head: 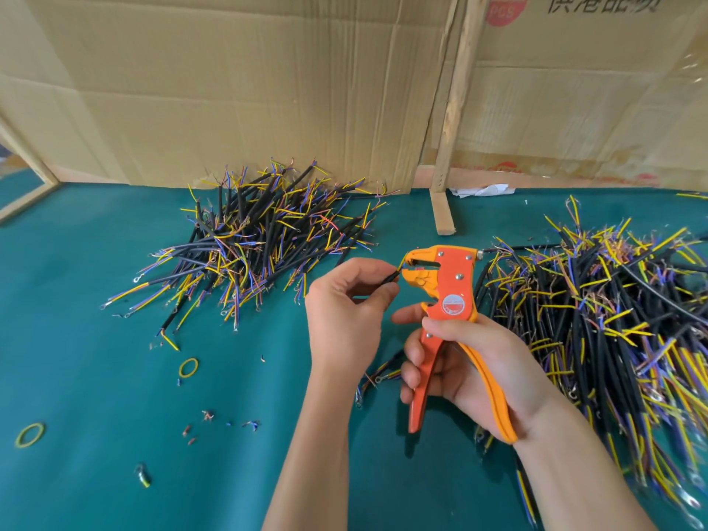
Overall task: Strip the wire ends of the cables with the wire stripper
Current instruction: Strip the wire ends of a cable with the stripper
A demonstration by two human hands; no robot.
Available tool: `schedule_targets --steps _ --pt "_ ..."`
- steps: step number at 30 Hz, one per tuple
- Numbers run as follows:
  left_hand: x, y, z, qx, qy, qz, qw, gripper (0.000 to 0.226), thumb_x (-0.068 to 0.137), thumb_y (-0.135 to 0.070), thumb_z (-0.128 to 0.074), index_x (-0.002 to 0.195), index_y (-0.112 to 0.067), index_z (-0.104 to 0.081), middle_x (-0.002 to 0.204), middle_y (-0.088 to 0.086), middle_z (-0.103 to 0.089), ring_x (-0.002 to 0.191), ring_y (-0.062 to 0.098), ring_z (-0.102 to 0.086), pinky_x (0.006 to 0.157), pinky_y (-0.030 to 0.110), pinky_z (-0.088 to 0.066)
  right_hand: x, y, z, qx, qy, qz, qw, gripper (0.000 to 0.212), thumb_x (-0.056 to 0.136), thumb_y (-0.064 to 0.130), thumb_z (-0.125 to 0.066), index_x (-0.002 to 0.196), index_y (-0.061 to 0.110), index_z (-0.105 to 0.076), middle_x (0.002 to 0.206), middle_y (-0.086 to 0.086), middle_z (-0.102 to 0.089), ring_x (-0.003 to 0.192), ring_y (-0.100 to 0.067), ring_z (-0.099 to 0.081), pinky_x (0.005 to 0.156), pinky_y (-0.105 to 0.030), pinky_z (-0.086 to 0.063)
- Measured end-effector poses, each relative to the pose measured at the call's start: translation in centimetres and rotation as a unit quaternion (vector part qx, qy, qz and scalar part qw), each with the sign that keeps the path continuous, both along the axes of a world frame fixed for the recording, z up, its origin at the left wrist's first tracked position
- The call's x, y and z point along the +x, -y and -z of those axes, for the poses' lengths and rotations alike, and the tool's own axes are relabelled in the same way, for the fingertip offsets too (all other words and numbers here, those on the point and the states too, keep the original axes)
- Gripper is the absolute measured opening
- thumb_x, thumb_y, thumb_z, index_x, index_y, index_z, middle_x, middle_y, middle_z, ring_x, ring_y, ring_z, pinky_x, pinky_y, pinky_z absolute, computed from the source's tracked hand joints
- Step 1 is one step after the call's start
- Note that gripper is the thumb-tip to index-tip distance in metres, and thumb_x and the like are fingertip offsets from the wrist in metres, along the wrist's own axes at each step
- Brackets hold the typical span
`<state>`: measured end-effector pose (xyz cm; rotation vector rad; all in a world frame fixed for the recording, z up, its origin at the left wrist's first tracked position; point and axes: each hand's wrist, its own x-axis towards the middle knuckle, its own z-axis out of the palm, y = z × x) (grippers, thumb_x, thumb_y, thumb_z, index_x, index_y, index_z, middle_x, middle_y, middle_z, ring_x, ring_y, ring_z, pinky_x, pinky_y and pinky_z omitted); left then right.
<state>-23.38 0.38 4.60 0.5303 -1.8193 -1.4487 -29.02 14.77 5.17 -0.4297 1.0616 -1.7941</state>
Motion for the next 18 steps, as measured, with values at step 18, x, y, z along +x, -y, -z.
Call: schedule_targets --steps 18 --pt "-0.1 -0.1 0.1 0.008 0.006 -0.04 0.999 0.03 0.084 0.001 -0.073 0.083 -0.029 -0.072 0.075 -0.006 -0.075 0.07 0.015 -0.072 0.069 0.034 -0.06 0.6 0.9 -0.1 -0.049 0.053 0.092 0.993 0.041 0.088 0.034 -0.067 0.111 0.001 -0.071 0.066 -0.015 -0.052 0.048 -0.026 -0.049 0.048 -0.036 -0.048"
